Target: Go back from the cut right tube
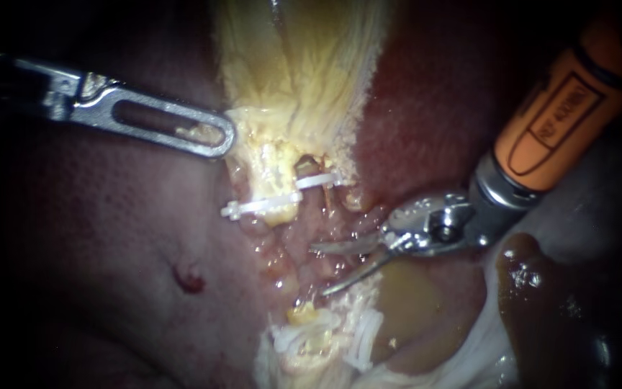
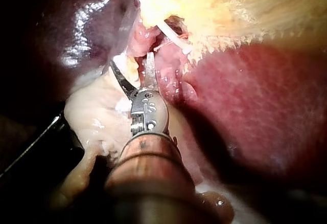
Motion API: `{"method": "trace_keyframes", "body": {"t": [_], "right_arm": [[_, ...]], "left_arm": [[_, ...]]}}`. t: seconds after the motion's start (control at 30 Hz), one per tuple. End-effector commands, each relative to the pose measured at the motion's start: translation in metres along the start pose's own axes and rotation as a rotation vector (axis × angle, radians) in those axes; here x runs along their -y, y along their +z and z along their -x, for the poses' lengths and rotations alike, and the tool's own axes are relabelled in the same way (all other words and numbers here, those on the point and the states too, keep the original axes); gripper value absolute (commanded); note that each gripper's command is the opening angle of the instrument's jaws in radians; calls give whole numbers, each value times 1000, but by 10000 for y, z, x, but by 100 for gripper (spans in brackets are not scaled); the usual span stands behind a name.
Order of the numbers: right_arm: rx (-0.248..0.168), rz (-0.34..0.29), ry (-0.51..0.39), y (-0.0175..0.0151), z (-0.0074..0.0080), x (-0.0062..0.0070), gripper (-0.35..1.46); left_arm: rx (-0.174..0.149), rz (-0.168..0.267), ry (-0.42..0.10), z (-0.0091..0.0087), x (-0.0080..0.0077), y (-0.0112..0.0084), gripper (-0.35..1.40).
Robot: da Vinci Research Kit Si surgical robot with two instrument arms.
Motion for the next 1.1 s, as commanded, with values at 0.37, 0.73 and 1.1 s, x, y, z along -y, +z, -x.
{"method": "trace_keyframes", "body": {"t": [0.37,0.73,1.1], "right_arm": [[26,194,-159,-78,-2,-4,143],[40,217,-177,-99,-5,-8,143],[122,204,-195,-99,-5,-8,143]], "left_arm": [[0,-1,1,0,-3,-1,-35],[0,0,3,-4,-7,8,-35],[-48,17,28,-38,-29,69,-35]]}}
